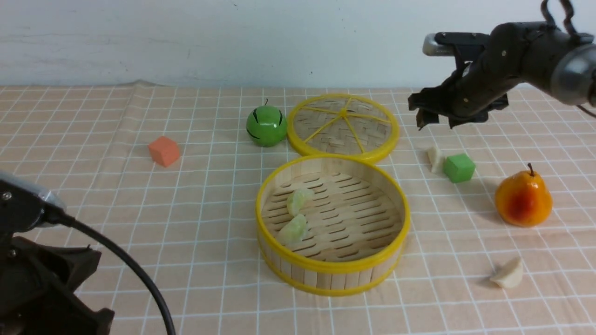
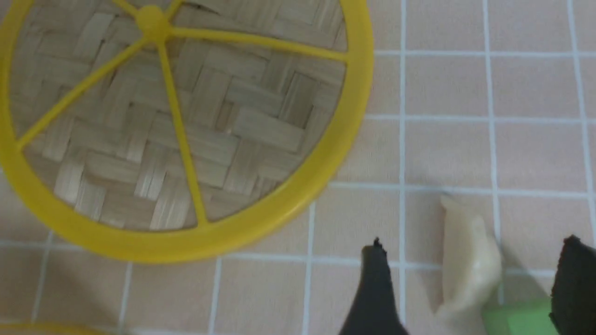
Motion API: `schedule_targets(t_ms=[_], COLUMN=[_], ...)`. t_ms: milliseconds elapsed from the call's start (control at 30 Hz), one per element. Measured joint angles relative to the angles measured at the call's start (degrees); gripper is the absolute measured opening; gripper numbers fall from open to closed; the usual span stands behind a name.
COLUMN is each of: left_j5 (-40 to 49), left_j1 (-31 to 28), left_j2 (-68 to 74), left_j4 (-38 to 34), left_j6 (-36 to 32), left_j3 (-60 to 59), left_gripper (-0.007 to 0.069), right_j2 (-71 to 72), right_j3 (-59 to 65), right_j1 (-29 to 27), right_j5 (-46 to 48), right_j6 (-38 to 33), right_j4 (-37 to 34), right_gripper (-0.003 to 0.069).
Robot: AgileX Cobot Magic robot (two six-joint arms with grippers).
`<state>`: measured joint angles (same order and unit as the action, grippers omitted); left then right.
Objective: Put the dumplings into the steamer on the table with the brown tablecloth.
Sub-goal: 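Reach for and grasp a dumpling lying on the table beside the steamer, then place the dumpling in the bamboo steamer basket with the right gripper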
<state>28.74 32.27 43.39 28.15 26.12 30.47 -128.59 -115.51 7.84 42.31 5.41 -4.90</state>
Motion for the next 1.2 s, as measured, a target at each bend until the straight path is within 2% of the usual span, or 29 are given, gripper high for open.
schedule_targets(t_ms=[133,267,400,467,533,867,1067,1167,1200], left_j5=[-1.94,-1.89,-1.89,-1.89,-1.83,-0.43,-0.48,-0.43,-0.37], left_j1=[0.0,0.0,0.0,0.0,0.0,0.0,0.0,0.0,0.0], left_j2=[0.0,0.0,0.0,0.0,0.0,0.0,0.0,0.0,0.0], left_j4=[1.05,1.21,1.79,2.44,2.94,3.57,3.62,3.62,3.62], left_j6=[1.82,2.08,2.08,2.08,2.08,2.08,2.08,2.08,2.08], left_j3=[-0.32,-0.32,-0.32,-0.32,-0.32,-0.32,-0.32,-0.32,-0.32], left_gripper=[-0.0013,-0.0013,-0.0013,-0.0013,-0.0013,-0.0013,-0.0013,-0.0013,-0.0013], right_j2=[-8.27,-10.87,-10.89,-10.89,-10.89,-10.2,-3.69,-1.1,-0.07], right_j3=[-6.52,-7.51,-8.02,-8.1,-8.38,-12.88,-13.85,-13.9,-13.8], right_j1=[-0.25,-0.25,-0.25,-0.25,-0.25,-0.25,-0.25,0.13,1.14], right_j5=[3.51,5.25,6.21,6.49,7.25,14.16,18.46,23.18,26.4], right_j6=[0.12,0.17,0.17,0.12,-0.4,-2.59,-8.42,-12.42,-15.0], right_j4=[3.59,6.23,6.78,6.98,6.98,4.9,-7.33,-15.7,-20.69], right_gripper=[0.0478,0.0425,0.0297,0.0211,0.019,0.0191,0.0189,0.0188,0.0188])
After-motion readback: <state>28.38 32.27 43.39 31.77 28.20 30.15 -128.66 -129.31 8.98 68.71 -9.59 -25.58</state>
